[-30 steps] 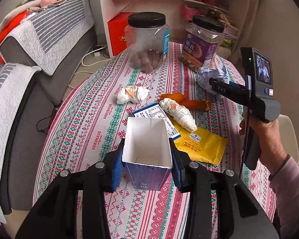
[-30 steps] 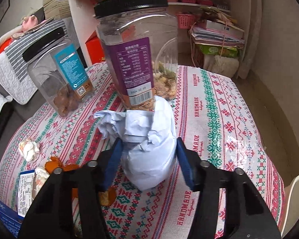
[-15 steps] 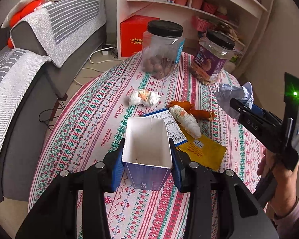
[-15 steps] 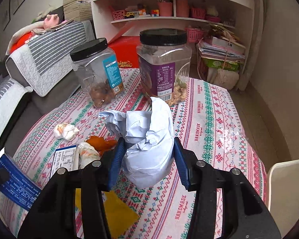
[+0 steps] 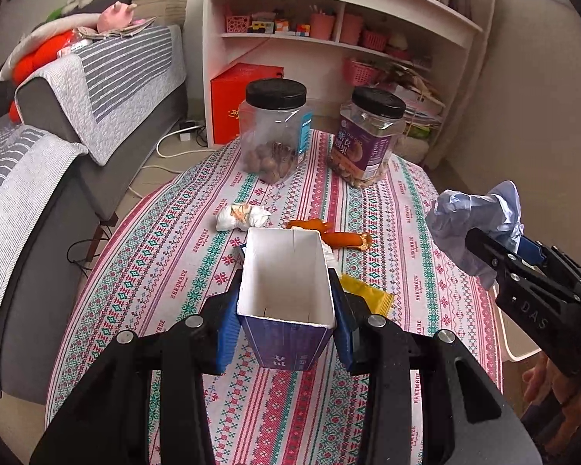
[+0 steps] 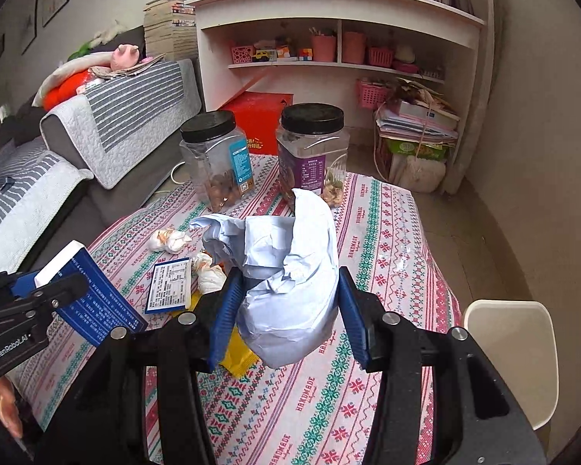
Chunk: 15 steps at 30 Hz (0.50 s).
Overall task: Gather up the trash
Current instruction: 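Lift the crumpled white bag with the right tool and carry it over the white bin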
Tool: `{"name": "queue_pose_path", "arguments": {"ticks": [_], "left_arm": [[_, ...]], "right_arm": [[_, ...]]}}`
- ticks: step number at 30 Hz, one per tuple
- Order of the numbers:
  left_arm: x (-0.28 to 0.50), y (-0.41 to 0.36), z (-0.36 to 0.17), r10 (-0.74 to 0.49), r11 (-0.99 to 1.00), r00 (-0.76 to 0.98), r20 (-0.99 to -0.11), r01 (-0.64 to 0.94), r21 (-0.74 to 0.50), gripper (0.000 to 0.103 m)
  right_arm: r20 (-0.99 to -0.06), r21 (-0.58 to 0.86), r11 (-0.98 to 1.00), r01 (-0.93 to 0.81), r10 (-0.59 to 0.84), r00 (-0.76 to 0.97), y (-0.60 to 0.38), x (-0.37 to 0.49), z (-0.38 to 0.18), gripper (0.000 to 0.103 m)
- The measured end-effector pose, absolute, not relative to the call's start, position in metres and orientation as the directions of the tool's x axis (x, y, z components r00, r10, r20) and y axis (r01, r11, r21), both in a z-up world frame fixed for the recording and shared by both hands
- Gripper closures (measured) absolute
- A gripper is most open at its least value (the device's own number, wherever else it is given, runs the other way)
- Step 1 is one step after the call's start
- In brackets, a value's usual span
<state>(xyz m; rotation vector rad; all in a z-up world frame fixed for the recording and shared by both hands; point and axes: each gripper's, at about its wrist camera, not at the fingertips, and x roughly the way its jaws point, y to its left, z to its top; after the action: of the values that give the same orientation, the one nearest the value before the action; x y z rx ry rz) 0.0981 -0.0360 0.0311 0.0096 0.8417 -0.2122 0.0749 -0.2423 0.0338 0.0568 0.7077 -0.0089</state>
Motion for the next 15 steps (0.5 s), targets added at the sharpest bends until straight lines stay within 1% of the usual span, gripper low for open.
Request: {"name": "queue_pose_path", "arguments": {"ticks": [6,9,15], "left_arm": [[0.094,-0.053,0.031,-0.197,0.975,0.649,-0.734,0.210,-0.075,0.063],[0.091,-0.066,0.032,-0.208,0.971,0.651,-0.730,0.230,-0.072,0.063],[0.086,-0.090,0.033,-0.228,0.962,0.660,-0.716,0.264,-0.063,0.063]], "right_arm": [[-0.634,0.063,0.996,0.060,-0.006,0.774,-0.260,0.057,0.030,0.056],[-0.634,0.093,0.992,0.087,-0.008,0.773,-0.273,0.052,0.028,0.056],[-0.613,0.097,0.988,0.122,-0.037,0.789,-0.294,0.041,0.030,0.056]]}}
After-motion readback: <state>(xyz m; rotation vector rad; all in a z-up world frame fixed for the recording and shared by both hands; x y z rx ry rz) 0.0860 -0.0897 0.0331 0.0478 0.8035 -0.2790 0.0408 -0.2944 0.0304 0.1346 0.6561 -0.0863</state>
